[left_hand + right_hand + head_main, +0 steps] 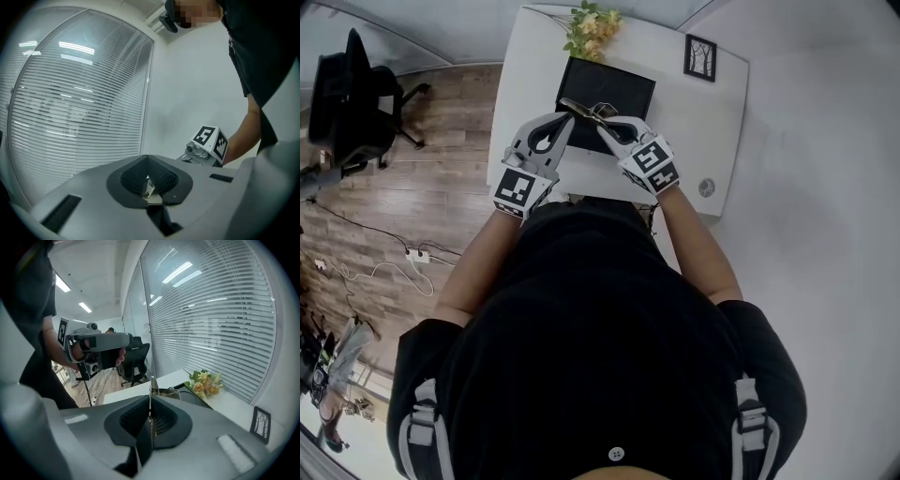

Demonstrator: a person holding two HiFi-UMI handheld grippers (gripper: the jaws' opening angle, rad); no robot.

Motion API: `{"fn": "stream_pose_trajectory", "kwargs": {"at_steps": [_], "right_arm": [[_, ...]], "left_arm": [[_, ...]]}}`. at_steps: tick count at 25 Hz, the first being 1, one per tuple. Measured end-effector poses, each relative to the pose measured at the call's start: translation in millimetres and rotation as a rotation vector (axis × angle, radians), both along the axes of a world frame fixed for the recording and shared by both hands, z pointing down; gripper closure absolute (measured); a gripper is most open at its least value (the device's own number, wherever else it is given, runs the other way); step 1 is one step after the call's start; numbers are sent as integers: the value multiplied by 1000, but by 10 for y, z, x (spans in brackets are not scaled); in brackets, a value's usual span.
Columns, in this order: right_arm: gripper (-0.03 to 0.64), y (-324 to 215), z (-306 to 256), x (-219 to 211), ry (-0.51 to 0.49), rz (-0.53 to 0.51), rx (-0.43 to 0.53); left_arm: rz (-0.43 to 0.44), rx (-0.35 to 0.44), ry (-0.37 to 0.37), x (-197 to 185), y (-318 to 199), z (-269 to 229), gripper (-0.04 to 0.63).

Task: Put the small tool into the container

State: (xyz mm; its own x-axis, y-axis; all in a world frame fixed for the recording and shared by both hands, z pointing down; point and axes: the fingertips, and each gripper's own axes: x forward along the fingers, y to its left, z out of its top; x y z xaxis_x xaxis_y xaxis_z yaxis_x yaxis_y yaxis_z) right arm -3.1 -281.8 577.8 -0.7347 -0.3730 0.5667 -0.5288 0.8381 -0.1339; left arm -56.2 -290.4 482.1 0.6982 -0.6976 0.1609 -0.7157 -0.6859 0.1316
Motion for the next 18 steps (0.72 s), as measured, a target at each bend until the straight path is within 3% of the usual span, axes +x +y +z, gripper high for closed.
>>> {"fn": "stream_pose_trajectory", "kwargs": {"at_steps": [4, 18], "right_arm": [[597, -7, 171, 26, 28, -29, -47], [597, 69, 773, 58, 200, -151, -219]], "left_arm": [[23, -15, 43, 82, -59, 35, 588], [23, -32, 33, 125, -156, 174, 588]]}}
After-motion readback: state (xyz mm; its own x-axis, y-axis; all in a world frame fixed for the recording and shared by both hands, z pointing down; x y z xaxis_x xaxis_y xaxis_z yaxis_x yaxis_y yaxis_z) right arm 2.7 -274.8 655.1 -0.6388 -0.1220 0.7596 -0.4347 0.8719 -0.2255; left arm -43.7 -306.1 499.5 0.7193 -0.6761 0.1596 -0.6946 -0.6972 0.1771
